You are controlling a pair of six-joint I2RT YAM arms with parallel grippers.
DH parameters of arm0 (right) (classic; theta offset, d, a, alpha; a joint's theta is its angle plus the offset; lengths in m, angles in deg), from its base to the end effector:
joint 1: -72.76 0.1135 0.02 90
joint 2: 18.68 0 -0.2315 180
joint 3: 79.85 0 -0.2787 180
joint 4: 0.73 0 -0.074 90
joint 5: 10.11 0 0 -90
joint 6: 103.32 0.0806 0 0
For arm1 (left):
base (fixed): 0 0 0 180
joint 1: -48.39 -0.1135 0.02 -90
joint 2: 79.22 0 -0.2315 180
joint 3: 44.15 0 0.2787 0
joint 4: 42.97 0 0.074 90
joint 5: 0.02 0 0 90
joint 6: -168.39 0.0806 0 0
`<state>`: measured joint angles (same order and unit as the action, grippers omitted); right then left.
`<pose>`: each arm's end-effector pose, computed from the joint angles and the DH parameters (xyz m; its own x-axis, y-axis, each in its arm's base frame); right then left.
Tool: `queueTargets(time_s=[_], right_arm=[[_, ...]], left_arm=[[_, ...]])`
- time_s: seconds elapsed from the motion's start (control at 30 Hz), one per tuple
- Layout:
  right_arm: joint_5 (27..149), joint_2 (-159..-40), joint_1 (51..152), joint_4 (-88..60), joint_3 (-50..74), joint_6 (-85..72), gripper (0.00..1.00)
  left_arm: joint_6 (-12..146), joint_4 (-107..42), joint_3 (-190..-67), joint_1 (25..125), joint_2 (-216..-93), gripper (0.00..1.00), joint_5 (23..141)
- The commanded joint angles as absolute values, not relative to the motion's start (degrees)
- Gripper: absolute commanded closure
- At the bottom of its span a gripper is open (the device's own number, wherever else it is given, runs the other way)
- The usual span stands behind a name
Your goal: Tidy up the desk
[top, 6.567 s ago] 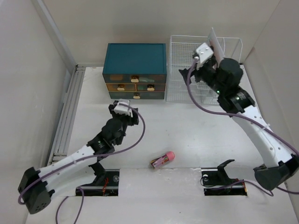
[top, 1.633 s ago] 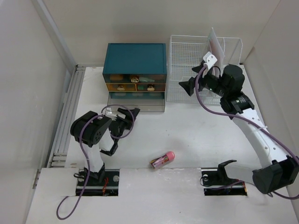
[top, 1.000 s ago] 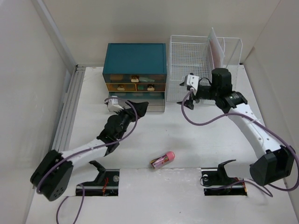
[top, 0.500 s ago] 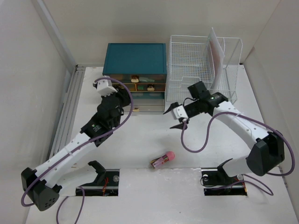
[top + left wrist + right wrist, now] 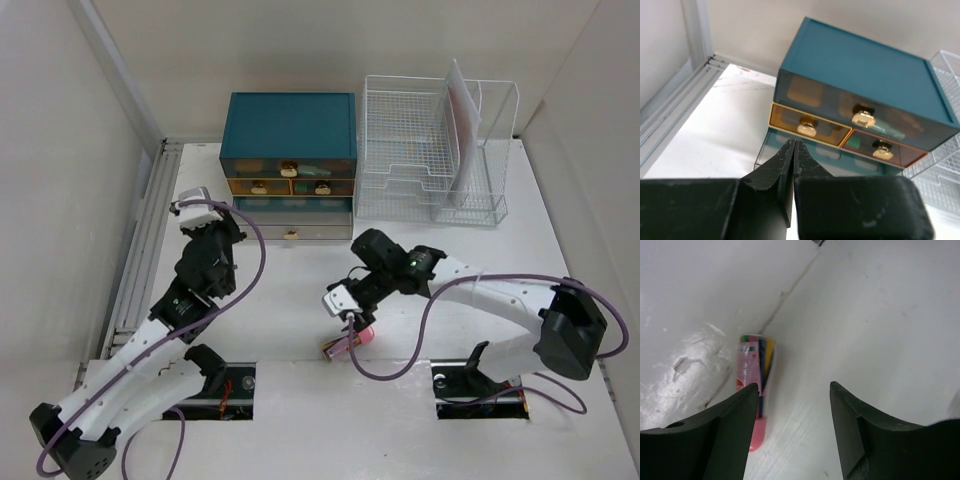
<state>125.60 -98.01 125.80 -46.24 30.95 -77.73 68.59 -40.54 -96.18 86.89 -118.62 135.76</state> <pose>0.1493 0.2944 0.1844 0.5079 -0.3724 -0.7767 -0.7936 -0.5530 -0.2538 0.2247 -0.1050 0.3444 0.1566 -0.2763 -0.9482 -0.0925 0.9518 -0.2926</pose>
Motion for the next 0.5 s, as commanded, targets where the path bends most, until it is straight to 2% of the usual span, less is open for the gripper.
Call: queueTargets(time_s=[0.0,0.1,0.47], right_arm=[[123.75,-98.48,128.48,-42.61,33.57,-72.13,0.36],[121.21,-99.10,130.23,-40.42,35.07,-68.98,0.40],[118.29,-103.74,134.20,-36.46,34.37,-59.74,0.40]], left_arm=[[70.92,-44.61,-95.97,86.80,-114.74,1.00,138.49],[71.45,-45.22,-95.44,86.80,-113.42,1.00,138.49],[71.98,-46.36,-94.73,86.80,-109.37,1.00,139.20]])
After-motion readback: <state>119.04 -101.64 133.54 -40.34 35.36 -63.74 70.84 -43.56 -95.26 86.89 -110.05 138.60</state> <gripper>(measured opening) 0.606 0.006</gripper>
